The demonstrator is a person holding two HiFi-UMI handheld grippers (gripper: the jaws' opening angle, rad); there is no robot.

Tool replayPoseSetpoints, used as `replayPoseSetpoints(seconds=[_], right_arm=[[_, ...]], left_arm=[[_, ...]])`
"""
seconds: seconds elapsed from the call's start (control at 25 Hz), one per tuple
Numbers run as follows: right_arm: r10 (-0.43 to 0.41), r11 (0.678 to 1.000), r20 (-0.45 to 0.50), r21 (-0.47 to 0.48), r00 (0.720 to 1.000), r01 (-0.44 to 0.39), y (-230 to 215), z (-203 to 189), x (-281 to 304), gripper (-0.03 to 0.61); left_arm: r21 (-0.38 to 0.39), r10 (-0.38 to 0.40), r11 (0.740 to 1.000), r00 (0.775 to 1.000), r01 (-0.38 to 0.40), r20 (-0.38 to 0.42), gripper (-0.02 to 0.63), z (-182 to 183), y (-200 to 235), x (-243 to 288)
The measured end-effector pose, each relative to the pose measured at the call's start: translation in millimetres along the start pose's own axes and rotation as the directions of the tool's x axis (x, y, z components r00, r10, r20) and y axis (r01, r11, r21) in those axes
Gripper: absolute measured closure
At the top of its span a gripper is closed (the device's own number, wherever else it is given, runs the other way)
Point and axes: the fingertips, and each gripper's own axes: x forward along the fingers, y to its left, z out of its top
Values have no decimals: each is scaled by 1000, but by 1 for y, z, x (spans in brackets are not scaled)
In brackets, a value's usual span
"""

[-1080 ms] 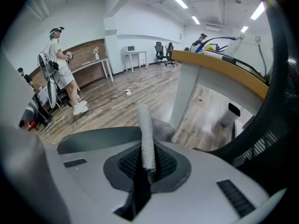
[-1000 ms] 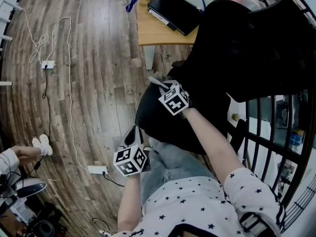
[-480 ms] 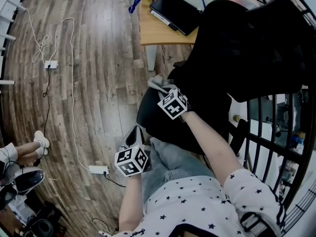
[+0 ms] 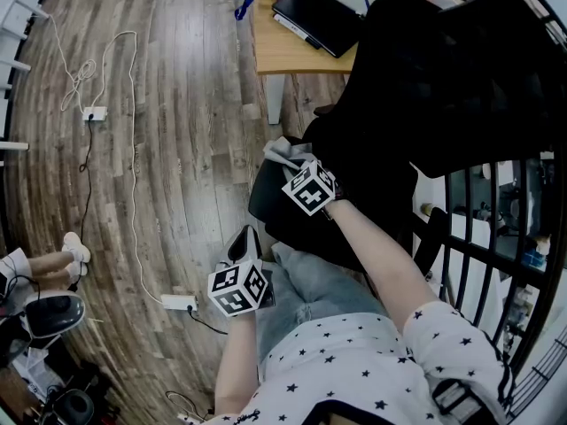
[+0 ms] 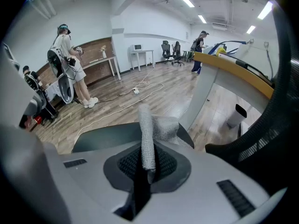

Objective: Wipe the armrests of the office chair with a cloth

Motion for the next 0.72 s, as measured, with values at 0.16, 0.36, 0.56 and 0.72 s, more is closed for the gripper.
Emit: replayPoseSetpoints(seconds=[0.16,0.36,0.56,0.72], right_arm=[[7,1000,-5,-7,1000,-7,11,-2,0,554],[18,1000,-4,-22,1000,-18,28,-4,-2,554],[26,999,-8,-33,1000,-26,43,-7,-2,554],[34,999,-7,-39,999,-34,55,-8,-2,554]], left_arm=[[-4,1,1000,1000,-1,2,606,-3,5,-5],[-6,0,1000,1000,0,9,606,-6,10,-11],[-4,-8,1000,1000,8,8,606,-12,12,-17],[-5,-9,1000,1000,9,7,606,-18,16,-23]])
